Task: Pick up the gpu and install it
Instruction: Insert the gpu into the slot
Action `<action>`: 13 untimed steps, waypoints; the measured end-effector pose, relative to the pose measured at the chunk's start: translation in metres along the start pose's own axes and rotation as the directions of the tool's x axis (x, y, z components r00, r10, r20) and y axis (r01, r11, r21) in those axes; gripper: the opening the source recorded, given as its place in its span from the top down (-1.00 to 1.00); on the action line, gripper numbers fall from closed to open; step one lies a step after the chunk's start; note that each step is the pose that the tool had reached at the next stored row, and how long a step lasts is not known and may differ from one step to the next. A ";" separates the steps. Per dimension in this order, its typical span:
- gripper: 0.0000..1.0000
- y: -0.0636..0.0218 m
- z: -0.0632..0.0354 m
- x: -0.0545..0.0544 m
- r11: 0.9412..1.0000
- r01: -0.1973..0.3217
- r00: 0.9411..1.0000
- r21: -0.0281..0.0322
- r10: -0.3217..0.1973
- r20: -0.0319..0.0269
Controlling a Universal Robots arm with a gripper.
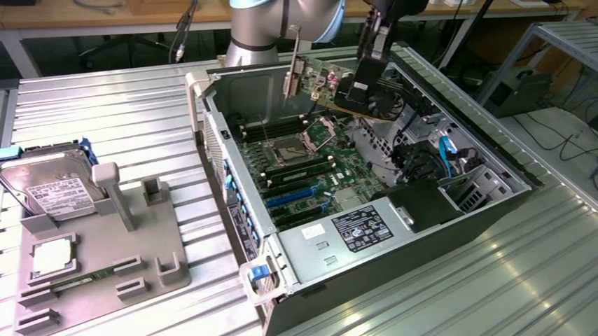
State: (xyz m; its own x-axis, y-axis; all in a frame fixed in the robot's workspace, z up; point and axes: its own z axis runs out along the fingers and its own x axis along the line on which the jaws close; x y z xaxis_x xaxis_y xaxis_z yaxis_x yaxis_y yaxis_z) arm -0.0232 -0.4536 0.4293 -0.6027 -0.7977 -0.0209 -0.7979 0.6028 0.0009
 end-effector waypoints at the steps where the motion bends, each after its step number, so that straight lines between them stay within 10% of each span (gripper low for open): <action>1: 0.44 0.0000 0.0000 0.000 1.000 0.019 1.000 0.000 -0.019 0.000; 8: 0.44 0.0000 0.0001 0.000 0.979 0.204 0.979 -0.004 -0.204 0.000; 13: 0.44 0.0000 0.0002 0.000 0.946 0.323 0.946 -0.007 -0.323 0.001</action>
State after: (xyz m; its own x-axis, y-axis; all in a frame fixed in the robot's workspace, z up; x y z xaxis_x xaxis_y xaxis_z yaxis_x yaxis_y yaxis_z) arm -0.0232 -0.4536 0.4292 -0.3125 -0.9497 -0.0209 -0.9499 0.3126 0.0009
